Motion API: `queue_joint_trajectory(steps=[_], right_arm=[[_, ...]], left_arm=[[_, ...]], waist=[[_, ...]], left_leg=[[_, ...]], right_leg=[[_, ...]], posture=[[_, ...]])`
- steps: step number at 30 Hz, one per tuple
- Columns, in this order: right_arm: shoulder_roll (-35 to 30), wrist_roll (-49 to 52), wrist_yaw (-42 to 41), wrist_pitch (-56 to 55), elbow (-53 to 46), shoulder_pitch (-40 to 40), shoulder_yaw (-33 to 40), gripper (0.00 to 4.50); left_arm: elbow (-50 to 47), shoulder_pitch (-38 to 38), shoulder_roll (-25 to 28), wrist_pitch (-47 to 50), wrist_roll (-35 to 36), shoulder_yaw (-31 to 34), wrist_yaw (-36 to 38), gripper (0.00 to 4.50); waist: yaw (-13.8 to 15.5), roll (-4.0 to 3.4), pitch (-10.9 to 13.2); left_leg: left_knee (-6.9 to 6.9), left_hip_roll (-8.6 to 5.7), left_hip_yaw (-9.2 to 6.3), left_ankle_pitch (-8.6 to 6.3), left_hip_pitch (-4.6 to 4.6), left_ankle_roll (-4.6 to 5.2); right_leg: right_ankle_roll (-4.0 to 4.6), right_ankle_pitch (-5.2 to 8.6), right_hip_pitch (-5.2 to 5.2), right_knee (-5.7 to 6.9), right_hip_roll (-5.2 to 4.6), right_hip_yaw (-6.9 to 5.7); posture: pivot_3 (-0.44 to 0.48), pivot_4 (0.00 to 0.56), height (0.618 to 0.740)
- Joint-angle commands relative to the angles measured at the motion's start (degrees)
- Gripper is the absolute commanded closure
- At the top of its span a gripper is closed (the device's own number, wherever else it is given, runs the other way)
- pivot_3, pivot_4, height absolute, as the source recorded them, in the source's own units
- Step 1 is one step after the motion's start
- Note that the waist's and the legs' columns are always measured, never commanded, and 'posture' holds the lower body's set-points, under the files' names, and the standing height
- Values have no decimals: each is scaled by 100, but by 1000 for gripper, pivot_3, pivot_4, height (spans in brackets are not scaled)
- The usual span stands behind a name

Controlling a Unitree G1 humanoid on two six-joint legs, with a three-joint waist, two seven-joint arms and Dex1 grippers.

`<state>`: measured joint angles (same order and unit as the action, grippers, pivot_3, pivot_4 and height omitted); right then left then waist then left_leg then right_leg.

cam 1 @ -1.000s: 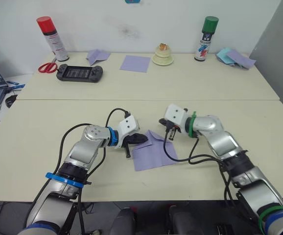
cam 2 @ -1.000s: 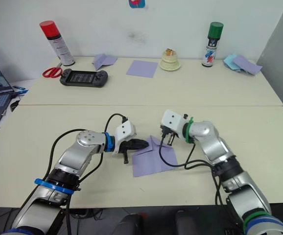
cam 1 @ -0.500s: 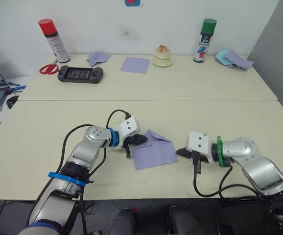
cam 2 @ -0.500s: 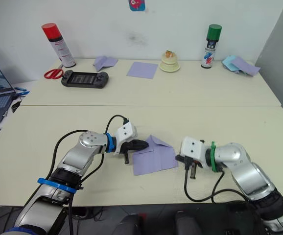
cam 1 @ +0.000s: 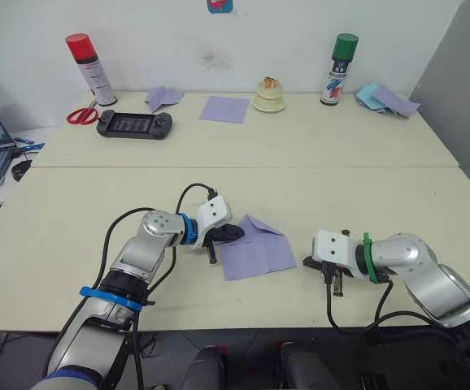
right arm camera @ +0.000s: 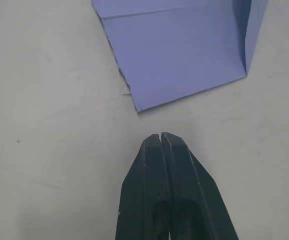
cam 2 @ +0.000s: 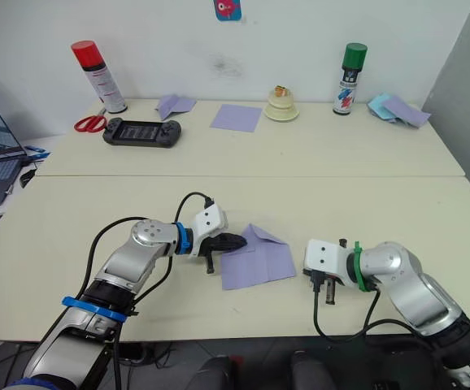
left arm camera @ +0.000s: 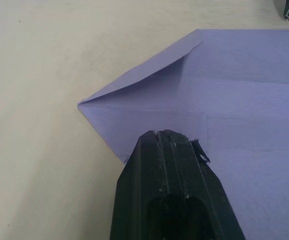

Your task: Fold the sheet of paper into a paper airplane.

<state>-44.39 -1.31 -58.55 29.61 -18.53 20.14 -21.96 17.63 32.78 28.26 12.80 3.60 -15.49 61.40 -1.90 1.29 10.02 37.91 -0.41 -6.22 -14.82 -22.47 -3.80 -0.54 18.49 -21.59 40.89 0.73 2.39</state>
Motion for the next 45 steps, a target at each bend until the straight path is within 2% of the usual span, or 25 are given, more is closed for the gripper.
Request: queue_joint_trajectory(steps=[1,6,17,21,27,37,41,45], right_arm=[[98,-161,-113,-22,153,163,-300,4500],[209,-178,-137,-58,118,312,-323,4500],[280,424,-125,341,-284,133,125,4500],[538,480,185,244,-284,37,208,4500],[1089,507,592,31,53,341,301,4500],[1494,544,665,-177,659,768,222,4500],[1548,532,649,-229,749,803,200,4500],[1590,520,638,-244,779,826,187,4500]], left_arm=[[-26,-55,-4,-13,-94,-90,18,4444],[-64,-87,8,-6,-106,-72,16,4444],[-8,-89,27,-54,-109,-52,29,4444],[12,-87,23,-71,-116,-61,34,4444],[4,-121,58,-36,-77,5,20,4444],[-1012,-281,605,1002,771,743,221,4444],[-1579,-119,519,1858,1385,1073,143,4444],[-1626,-57,335,1979,1351,915,-81,4444]], waist=[[-1,0,0],[-1,0,0],[3,1,1],[2,1,1],[1,0,1],[-8,0,15],[15,3,19],[15,3,21]], left_leg=[[0,0,0,0,2,0],[-5,2,-1,0,24,0],[-7,1,-2,-1,21,1],[-7,1,-2,-1,22,0],[-7,0,-1,-1,22,0],[-19,4,-6,-1,12,0],[-5,1,-14,-1,-25,0],[-5,-4,-12,-1,-27,0]], right_leg=[[-1,0,3,0,0,0],[-10,6,19,-2,1,2],[-7,4,19,-3,0,2],[-9,5,18,-3,0,3],[-9,5,18,-3,0,4],[2,-1,4,-3,1,1],[9,-5,-20,-4,-1,-6],[8,-5,-19,-7,-5,-4]], posture=[[0,150,740],[0,150,740],[0,150,740],[0,150,740],[0,150,740],[0,150,740],[0,150,740],[0,150,740]])
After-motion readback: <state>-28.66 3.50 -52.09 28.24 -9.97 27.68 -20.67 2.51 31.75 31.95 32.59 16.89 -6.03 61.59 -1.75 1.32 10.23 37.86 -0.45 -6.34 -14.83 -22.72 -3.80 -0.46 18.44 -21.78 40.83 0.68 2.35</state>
